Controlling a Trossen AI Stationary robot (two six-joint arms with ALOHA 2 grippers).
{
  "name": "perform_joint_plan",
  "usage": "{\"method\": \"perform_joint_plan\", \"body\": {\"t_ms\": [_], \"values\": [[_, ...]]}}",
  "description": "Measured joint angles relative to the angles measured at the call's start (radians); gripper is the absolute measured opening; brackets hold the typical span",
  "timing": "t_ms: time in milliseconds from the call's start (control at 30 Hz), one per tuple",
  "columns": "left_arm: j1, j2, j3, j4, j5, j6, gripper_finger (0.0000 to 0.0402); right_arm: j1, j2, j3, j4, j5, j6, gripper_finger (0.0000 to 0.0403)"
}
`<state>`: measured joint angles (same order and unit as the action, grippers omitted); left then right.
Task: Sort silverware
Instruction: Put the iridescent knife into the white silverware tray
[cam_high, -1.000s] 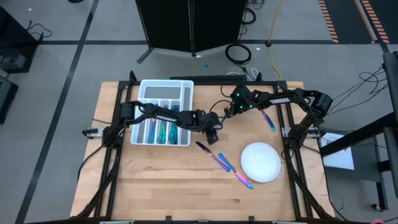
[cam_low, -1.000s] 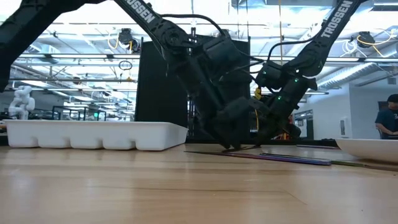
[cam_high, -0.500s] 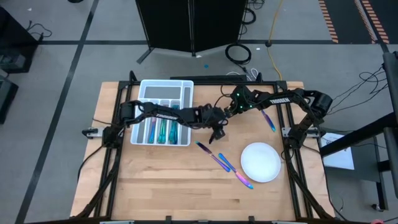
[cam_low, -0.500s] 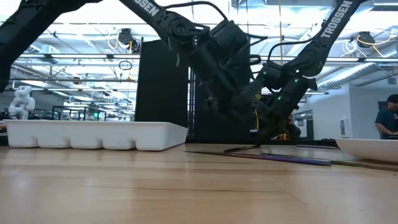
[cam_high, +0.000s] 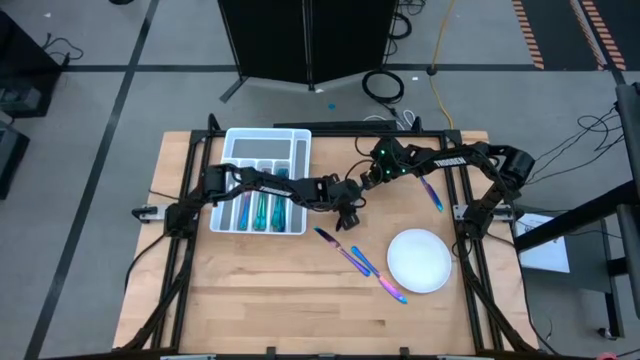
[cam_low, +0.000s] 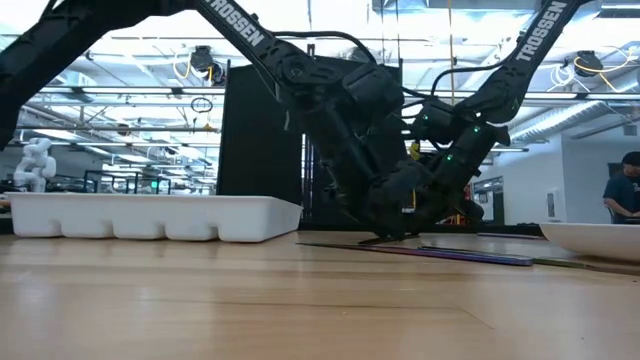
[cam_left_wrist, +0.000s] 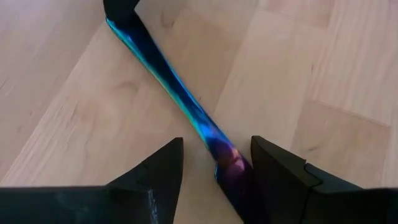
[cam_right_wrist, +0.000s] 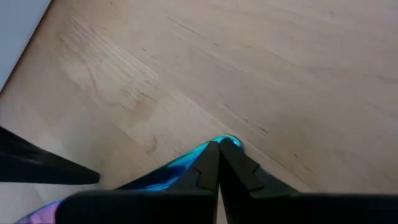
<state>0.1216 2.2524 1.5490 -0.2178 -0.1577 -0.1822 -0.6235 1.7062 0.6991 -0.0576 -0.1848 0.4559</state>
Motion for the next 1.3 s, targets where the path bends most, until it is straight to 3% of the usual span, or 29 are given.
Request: {"method": "perform_joint_plan", "body": {"t_ms": [467,1300], "values": [[0.001,0.000,0.000,-0.012,0.002,0.001,0.0189,0.005,-0.160,-0.008,-0.048,0.003,-0.022,0.0000],[0.001,0.000,0.000,-0.016,0.023,0.004,0.0189,0.004,-0.089,-0.002,-0.066,0.055,-0.045,0.0000]]}}
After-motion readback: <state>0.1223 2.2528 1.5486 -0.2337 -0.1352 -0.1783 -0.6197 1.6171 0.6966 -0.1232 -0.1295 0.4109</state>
